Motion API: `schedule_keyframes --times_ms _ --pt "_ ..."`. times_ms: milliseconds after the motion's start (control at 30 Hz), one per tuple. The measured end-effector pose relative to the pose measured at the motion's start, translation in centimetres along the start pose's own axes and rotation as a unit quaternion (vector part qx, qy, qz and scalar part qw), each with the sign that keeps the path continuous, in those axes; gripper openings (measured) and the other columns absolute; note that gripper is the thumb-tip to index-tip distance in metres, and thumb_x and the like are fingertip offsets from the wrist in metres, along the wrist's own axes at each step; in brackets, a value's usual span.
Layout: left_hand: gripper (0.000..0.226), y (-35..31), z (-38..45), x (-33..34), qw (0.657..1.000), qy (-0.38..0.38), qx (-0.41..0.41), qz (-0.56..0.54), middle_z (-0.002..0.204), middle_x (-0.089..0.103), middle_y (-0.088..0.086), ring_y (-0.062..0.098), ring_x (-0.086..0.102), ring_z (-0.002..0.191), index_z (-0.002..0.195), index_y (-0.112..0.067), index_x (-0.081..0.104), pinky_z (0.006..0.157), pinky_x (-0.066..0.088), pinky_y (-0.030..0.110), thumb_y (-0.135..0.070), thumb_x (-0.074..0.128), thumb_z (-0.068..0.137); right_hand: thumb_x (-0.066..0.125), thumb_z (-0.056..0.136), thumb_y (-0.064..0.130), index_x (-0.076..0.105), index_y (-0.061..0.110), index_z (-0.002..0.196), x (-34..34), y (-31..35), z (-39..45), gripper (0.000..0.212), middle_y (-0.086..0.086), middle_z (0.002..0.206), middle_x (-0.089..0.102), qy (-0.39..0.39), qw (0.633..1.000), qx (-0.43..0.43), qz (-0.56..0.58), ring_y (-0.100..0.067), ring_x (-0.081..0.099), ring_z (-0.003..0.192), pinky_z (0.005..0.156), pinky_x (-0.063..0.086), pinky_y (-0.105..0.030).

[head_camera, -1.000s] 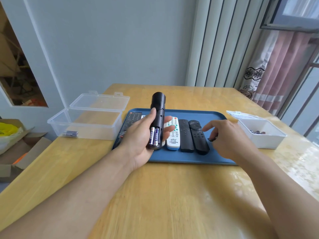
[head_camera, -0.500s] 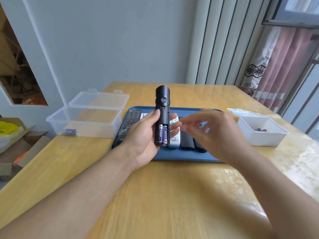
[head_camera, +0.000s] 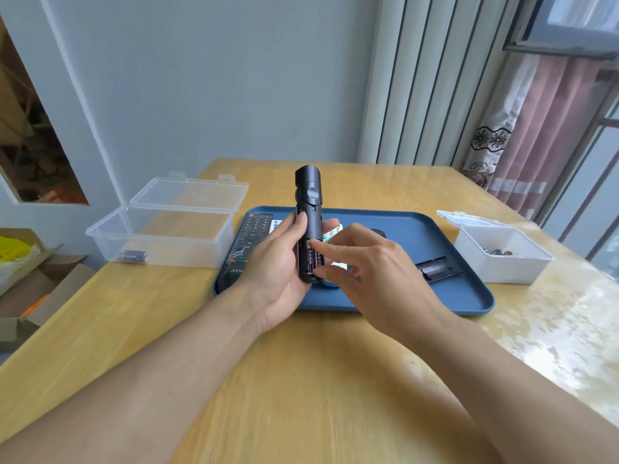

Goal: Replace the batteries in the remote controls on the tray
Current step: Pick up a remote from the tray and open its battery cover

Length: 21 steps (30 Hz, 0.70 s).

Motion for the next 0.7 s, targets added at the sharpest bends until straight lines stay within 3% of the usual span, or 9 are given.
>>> schedule_keyframes --times_ms 100,267,367,467,600,700 --pt "0.035 0.1 -0.2 0.2 1.0 0.01 -0.006 0.004 0.121 0.07 0.011 0.028 0.063 0.095 0.135 -0.016 0.058 0.077 0.049 0.034 -0.031 0.042 0.108 0.076 0.089 0.026 0.073 0.024 0.12 -0.2 -0.3 0.0 0.031 0.026 0.098 0.051 0.004 1.0 0.017 0.017 0.021 0.048 0.08 0.072 0.037 -0.002" --pt "0.032 0.4 -0.6 0.9 0.999 0.034 -0.01 0.031 0.098 0.066 0.004 0.013 0.064 0.074 0.13 -0.011 0.063 0.056 0.049 0.019 -0.024 0.045 0.107 0.082 0.079 0.039 0.066 0.031 0.098 -0.3 -1.4 0.2 0.026 0.017 0.086 0.061 0.004 0.994 0.087 0.071 -0.002 0.057 0.081 0.071 0.045 -0.015" --pt "0.029 0.5 -0.6 1.3 0.998 0.043 0.004 0.05 0.093 0.065 0.0 0.012 0.064 0.08 0.126 -0.015 0.066 0.07 0.052 0.022 -0.021 0.047 0.106 0.086 0.075 0.036 0.064 0.026 0.086 -0.4 -2.2 -0.1 0.027 0.013 0.075 0.065 -0.015 0.983 0.14 0.118 -0.004 0.059 0.073 0.067 0.047 -0.015" --pt "0.028 0.2 -0.6 1.3 0.998 0.035 0.017 0.047 0.106 0.065 0.005 0.019 0.06 0.096 0.126 -0.012 0.065 0.084 0.051 0.027 -0.021 0.049 0.105 0.087 0.075 0.029 0.061 0.02 0.079 -0.1 -3.5 -0.5 0.029 0.007 0.068 0.067 -0.03 0.956 0.208 0.203 -0.003 0.059 0.06 0.062 0.049 -0.02" --pt "0.034 -0.3 -0.5 0.6 1.0 0.004 0.019 0.023 0.115 0.066 0.007 0.02 0.063 0.09 0.134 -0.012 0.061 0.067 0.054 0.029 -0.023 0.051 0.104 0.083 0.081 0.014 0.065 0.011 0.095 0.8 -4.2 -1.1 0.024 -0.002 0.077 0.074 -0.031 0.89 0.271 0.366 -0.01 0.066 0.065 0.064 0.054 -0.021" --pt "0.036 -0.8 -0.5 0.2 1.0 -0.018 0.013 -0.006 0.112 0.068 0.007 0.019 0.068 0.089 0.134 -0.012 0.061 0.067 0.059 0.028 -0.028 0.053 0.103 0.069 0.091 0.005 0.07 0.008 0.105 1.7 -4.0 -1.2 0.014 -0.005 0.089 0.075 -0.03 0.788 0.308 0.532 -0.014 0.07 0.078 0.071 0.056 -0.023"
Point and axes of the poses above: each hand's wrist, its own z-axis towards the middle knuckle, its own x-axis out of the palm, y = z × x, the point moved 10 cm from there along z, towards the middle knuckle
